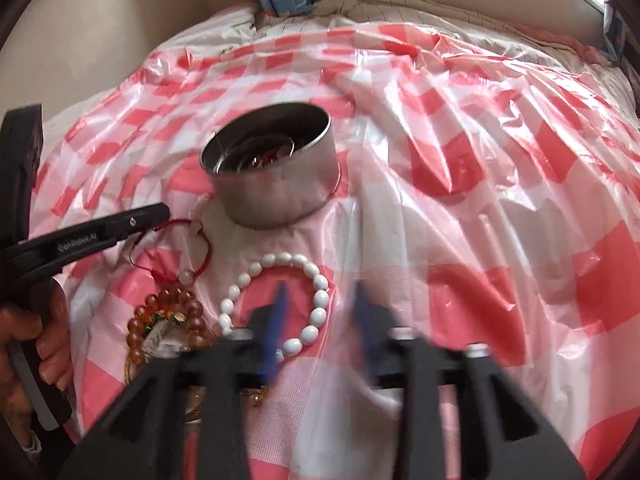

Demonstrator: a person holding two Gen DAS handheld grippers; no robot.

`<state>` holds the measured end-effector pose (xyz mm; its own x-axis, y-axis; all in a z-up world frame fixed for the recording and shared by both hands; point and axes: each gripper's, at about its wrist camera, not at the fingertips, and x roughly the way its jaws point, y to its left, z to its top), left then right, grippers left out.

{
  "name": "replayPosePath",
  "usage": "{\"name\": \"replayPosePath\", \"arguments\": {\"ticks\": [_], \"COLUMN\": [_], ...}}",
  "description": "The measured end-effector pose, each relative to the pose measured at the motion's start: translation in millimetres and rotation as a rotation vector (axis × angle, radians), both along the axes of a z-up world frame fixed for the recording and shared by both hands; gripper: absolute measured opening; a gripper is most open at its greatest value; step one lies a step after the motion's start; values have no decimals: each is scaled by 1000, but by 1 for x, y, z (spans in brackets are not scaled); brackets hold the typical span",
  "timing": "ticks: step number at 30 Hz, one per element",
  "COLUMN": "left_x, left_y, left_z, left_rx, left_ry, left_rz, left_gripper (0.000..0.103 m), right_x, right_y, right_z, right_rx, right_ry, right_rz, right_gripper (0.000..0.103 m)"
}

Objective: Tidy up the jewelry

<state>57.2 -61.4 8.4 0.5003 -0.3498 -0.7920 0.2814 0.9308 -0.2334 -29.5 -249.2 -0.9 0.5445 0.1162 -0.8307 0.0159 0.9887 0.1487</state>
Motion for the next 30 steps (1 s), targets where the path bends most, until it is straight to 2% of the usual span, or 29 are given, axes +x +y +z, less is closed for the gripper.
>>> {"name": "replayPosePath", "arguments": {"ticks": [2,3,4,9,10,12,13,15,18,23,24,25,26,27,30], "left_x": [-2,-2,-3,-4,-5,-4,-4,-4,-3,-4,-4,-5,-6,-7,-12], "left_y": [-4,-5,-7,-10,-10,-10,-10,-10,-10,-14,-15,-18,-20,-23,-29], "left_z": [1,1,2,3,3,3,4,4,5,3,3,3,2,2,6], "left_rx": [18,27,38,65,66,69,70,77,90,126,137,154,168,174,144], "left_ry": [-11,-17,-23,-35,-34,-37,-40,-47,-57,-67,-71,-76,-74,-71,-76], "left_rz": [-15,-20,-24,-30,-29,-27,-26,-22,-22,-33,-40,-51,-68,-90,-147], "left_gripper": [16,16,16,16,16,21,23,34,42,42,42,39,20,2,2], "right_x": [1,0,-1,-2,-2,-2,-3,-2,-1,-1,-1,-1,-1,-1,-1], "right_y": [4,5,5,-1,-2,-3,-3,-1,-1,1,2,3,3,3,0], "right_z": [0,0,-1,-1,-1,-1,0,0,-2,-3,-3,-3,-4,-4,-3], "right_rx": [-25,-30,-25,4,0,-1,-3,-16,-23,-38,-44,-50,-48,-38,-3], "right_ry": [2,2,3,2,1,-3,-6,-6,1,8,9,9,9,11,7], "right_rz": [12,18,20,3,-1,-6,-8,-7,-5,3,6,9,15,22,18], "right_gripper": [38,32,22,18,23,49,52,53,53,53,51,41,26,20,9]}}
